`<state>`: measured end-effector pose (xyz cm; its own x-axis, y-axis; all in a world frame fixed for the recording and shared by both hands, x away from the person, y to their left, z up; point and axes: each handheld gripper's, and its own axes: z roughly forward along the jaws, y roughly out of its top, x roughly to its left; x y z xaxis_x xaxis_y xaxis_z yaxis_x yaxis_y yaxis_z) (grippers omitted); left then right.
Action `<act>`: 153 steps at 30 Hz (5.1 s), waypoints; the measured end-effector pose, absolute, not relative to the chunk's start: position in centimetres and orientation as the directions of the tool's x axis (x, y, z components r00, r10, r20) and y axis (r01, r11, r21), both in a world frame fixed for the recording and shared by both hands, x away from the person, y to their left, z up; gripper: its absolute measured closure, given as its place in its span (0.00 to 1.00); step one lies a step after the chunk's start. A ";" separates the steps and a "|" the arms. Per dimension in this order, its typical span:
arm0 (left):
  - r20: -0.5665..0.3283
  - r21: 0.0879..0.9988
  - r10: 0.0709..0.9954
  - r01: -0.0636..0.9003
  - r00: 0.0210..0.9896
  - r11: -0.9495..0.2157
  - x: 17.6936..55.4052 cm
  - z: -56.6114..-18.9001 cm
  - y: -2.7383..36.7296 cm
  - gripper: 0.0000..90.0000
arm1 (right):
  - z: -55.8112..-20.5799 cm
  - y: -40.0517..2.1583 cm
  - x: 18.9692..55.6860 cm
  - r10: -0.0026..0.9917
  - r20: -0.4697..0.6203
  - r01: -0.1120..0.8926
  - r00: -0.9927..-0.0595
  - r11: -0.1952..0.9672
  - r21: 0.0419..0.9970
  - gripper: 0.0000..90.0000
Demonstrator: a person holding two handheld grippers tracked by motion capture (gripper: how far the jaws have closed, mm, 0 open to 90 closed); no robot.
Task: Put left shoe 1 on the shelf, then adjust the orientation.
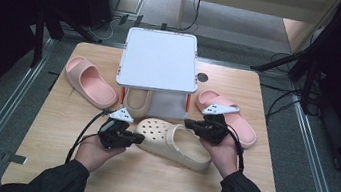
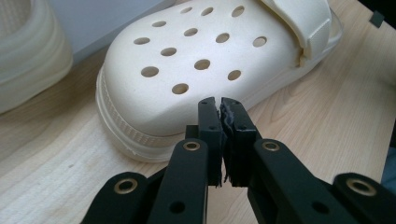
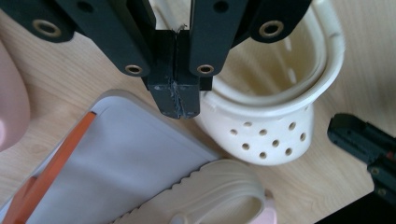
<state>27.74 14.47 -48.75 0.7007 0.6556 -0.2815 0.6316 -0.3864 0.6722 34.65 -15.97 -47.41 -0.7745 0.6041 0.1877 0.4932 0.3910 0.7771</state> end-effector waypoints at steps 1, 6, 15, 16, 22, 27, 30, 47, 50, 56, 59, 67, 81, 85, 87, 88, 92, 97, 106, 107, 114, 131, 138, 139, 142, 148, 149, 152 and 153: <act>-0.288 0.672 0.654 0.635 0.699 -0.383 27.7 -48.9 14.4 0.96 | -47.4 -16.0 34.7 0.608 0.185 0.494 -0.772 0.390 0.777 1.00; -0.273 0.662 0.655 0.632 0.704 -0.403 27.8 -49.5 13.9 0.96 | -47.7 -15.9 35.0 0.608 0.204 0.508 -0.767 0.382 0.772 1.00; -0.271 0.662 0.641 0.622 0.718 -0.418 28.0 -50.0 13.3 0.98 | -47.8 -15.8 34.7 0.612 0.199 0.505 -0.766 0.380 0.775 1.00; -0.276 0.658 0.636 0.624 0.720 -0.421 28.2 -50.0 13.4 0.98 | -47.7 -15.8 34.6 0.612 0.199 0.506 -0.765 0.381 0.774 1.00; -0.264 0.661 0.642 0.620 0.720 -0.423 28.5 -50.0 13.5 0.99 | -47.7 -16.0 34.2 0.609 0.200 0.507 -0.767 0.386 0.771 1.00; -0.270 0.658 0.648 0.628 0.712 -0.416 29.1 -50.0 13.5 0.99 | -47.6 -16.1 33.5 0.617 0.176 0.497 -0.767 0.398 0.771 1.00; -0.276 0.660 0.651 0.632 0.707 -0.407 29.5 -50.0 13.5 0.99 | -47.6 -16.3 33.3 0.623 0.176 0.500 -0.762 0.395 0.771 1.00; -0.297 0.656 0.652 0.646 0.697 -0.391 31.5 -50.0 13.4 0.99 | -47.6 -16.9 31.3 0.638 0.195 0.520 -0.745 0.372 0.768 1.00; -0.301 0.660 0.655 0.647 0.693 -0.381 31.7 -50.1 13.4 0.99 | -47.6 -16.8 30.8 0.640 0.194 0.523 -0.744 0.376 0.765 1.00; -0.304 0.661 0.658 0.650 0.689 -0.374 32.2 -50.1 13.4 0.99 | -47.6 -16.5 29.8 0.635 0.199 0.526 -0.747 0.380 0.761 1.00; -0.300 0.664 0.663 0.649 0.686 -0.371 32.5 -50.1 13.3 0.99 | -47.6 -16.3 29.3 0.628 0.206 0.528 -0.750 0.383 0.758 1.00; -0.307 0.667 0.675 0.657 0.671 -0.350 33.1 -50.2 13.3 0.99 | -47.7 -15.2 27.8 0.600 0.220 0.522 -0.769 0.391 0.758 1.00; -0.317 0.676 0.657 0.649 0.684 -0.349 32.9 -48.8 13.4 0.97 | -47.4 -15.4 27.2 0.640 0.227 0.545 -0.734 0.356 0.759 0.92; -0.344 0.677 0.642 0.654 0.685 -0.336 32.7 -47.4 14.2 0.95 | -46.9 -16.1 27.1 0.647 0.229 0.533 -0.727 0.322 0.782 0.84; -0.347 0.677 0.643 0.657 0.683 -0.332 32.5 -46.8 14.6 0.94 | -46.7 -16.2 26.8 0.650 0.219 0.523 -0.728 0.319 0.790 0.80; -0.349 0.678 0.643 0.658 0.681 -0.329 32.4 -46.4 14.7 0.95 | -46.6 -16.1 26.6 0.652 0.225 0.528 -0.724 0.314 0.789 0.76; -0.347 0.684 0.633 0.648 0.693 -0.335 32.1 -45.1 15.2 0.95 | -46.8 -15.9 25.9 0.652 0.238 0.540 -0.720 0.311 0.782 0.70; -0.336 0.695 0.627 0.634 0.703 -0.340 32.0 -44.0 16.0 0.95 | -47.1 -15.5 25.4 0.652 0.251 0.555 -0.716 0.313 0.771 0.67; -0.342 0.707 0.634 0.635 0.693 -0.313 32.8 -42.4 17.6 0.96 | -47.9 -14.9 25.2 0.680 0.249 0.587 -0.690 0.324 0.742 0.61; -0.339 0.709 0.636 0.632 0.694 -0.312 33.0 -42.2 17.9 0.96 | -48.0 -14.9 25.3 0.682 0.248 0.589 -0.688 0.325 0.740 0.61; -0.343 0.713 0.639 0.634 0.688 -0.300 34.2 -40.6 19.2 0.96 | -48.7 -14.6 25.7 0.698 0.280 0.618 -0.659 0.290 0.731 0.60; -0.299 0.717 0.691 0.632 0.658 -0.292 39.4 -37.4 21.0 0.96 | -50.0 -11.8 26.0 0.769 0.187 0.615 -0.611 0.313 0.724 0.60; -0.299 0.727 0.703 0.631 0.645 -0.271 40.1 -38.5 21.8 0.96 | -49.8 -11.9 26.1 0.783 0.184 0.617 -0.595 0.298 0.729 0.71; -0.300 0.729 0.704 0.631 0.644 -0.266 40.1 -38.5 21.9 0.96 | -49.8 -12.0 26.1 0.785 0.185 0.619 -0.591 0.295 0.728 0.73; -0.303 0.734 0.699 0.627 0.647 -0.262 40.0 -38.6 22.0 0.96 | -49.7 -12.4 26.3 0.784 0.192 0.623 -0.590 0.291 0.726 0.78; -0.296 0.739 0.703 0.621 0.647 -0.260 39.8 -38.7 21.9 0.96 | -49.4 -12.8 26.5 0.788 0.171 0.616 -0.592 0.306 0.726 0.82; -0.295 0.740 0.704 0.620 0.646 -0.258 39.8 -38.7 21.9 0.96 | -49.3 -12.9 26.5 0.789 0.168 0.614 -0.591 0.305 0.728 0.83; -0.284 0.741 0.710 0.617 0.645 -0.264 39.7 -38.6 21.7 0.96 | -49.1 -13.2 26.8 0.792 0.175 0.619 -0.585 0.297 0.727 0.84; -0.279 0.741 0.709 0.615 0.647 -0.270 39.7 -38.6 21.7 0.96 | -48.9 -13.4 26.9 0.794 0.176 0.622 -0.581 0.294 0.726 0.85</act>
<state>39.67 21.66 -38.63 0.6474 0.7093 -0.2789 0.6148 -0.2696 0.7412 26.88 -13.41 -48.93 -0.5814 0.7943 0.1765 0.6218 0.2939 0.7259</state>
